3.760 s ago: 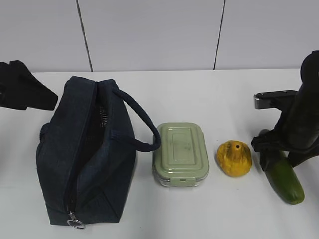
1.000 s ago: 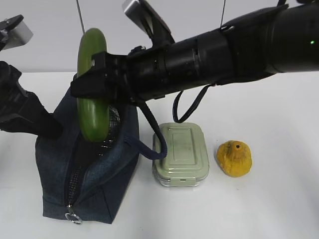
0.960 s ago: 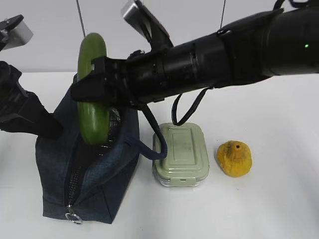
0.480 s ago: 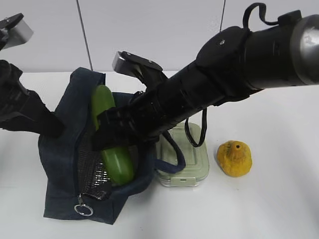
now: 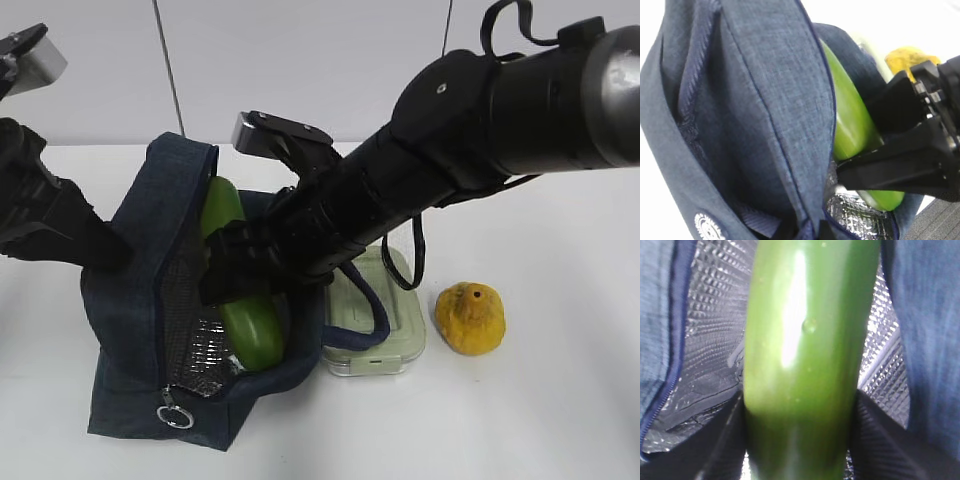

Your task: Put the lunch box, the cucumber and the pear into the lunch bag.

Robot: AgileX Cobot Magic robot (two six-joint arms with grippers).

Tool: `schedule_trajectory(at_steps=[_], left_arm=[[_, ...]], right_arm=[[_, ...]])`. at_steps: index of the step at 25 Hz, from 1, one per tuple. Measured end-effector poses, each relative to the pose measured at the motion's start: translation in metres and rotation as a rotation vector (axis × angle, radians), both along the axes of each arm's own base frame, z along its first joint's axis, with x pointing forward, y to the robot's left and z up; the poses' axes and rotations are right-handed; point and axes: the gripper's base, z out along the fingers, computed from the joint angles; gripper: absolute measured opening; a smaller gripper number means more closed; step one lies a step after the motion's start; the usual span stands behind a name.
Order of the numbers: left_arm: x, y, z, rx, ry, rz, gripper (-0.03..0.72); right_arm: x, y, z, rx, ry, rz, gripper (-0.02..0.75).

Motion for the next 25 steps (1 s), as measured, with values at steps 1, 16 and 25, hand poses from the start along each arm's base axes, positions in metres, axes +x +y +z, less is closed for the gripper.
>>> schedule_trajectory(at_steps=[1, 16, 25], left_arm=[[0.000, 0.000, 0.000, 0.000, 0.000, 0.000, 0.024], [0.000, 0.000, 0.000, 0.007, -0.002, -0.002, 0.024], [0.000, 0.001, 0.000, 0.009, -0.002, -0.003, 0.024]], right_arm=[[0.001, 0.001, 0.002, 0.005, -0.009, 0.008, 0.474], [0.008, -0.010, 0.052, -0.067, -0.102, 0.103, 0.587], [0.005, -0.088, 0.088, -0.574, -0.200, -0.117, 0.571]])
